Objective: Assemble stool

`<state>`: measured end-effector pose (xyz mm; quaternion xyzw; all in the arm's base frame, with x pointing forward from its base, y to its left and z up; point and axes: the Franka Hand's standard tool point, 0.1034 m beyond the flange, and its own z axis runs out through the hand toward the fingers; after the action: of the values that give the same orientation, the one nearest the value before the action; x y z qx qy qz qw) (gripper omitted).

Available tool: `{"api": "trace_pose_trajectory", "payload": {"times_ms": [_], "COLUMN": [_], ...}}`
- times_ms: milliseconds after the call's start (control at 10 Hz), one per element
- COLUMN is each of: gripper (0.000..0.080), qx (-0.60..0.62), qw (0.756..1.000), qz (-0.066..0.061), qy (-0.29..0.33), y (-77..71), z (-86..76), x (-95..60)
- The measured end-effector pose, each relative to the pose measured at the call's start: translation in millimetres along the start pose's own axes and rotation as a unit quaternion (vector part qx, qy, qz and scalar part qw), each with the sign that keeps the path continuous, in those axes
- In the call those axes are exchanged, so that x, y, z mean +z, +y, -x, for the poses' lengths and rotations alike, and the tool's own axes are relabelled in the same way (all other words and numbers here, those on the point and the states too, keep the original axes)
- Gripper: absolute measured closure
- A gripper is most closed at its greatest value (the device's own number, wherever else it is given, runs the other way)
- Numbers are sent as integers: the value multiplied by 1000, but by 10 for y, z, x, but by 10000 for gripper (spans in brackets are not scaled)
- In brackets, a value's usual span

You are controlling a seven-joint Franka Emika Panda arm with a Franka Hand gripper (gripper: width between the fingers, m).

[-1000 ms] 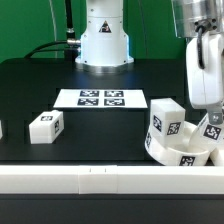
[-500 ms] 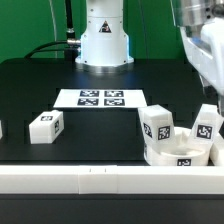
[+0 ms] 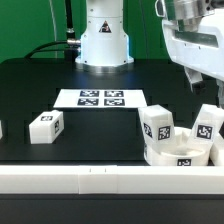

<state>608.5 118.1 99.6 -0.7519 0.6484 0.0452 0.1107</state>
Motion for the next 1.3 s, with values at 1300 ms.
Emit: {"api": "trace_pose_trajectory", "payload": {"times_ms": [1300], "gripper": [150], "qx": [-370], "qw": [923], "qz": [88], "qy": [-62], "y": [640], "z": [-805], "x": [-120]}}
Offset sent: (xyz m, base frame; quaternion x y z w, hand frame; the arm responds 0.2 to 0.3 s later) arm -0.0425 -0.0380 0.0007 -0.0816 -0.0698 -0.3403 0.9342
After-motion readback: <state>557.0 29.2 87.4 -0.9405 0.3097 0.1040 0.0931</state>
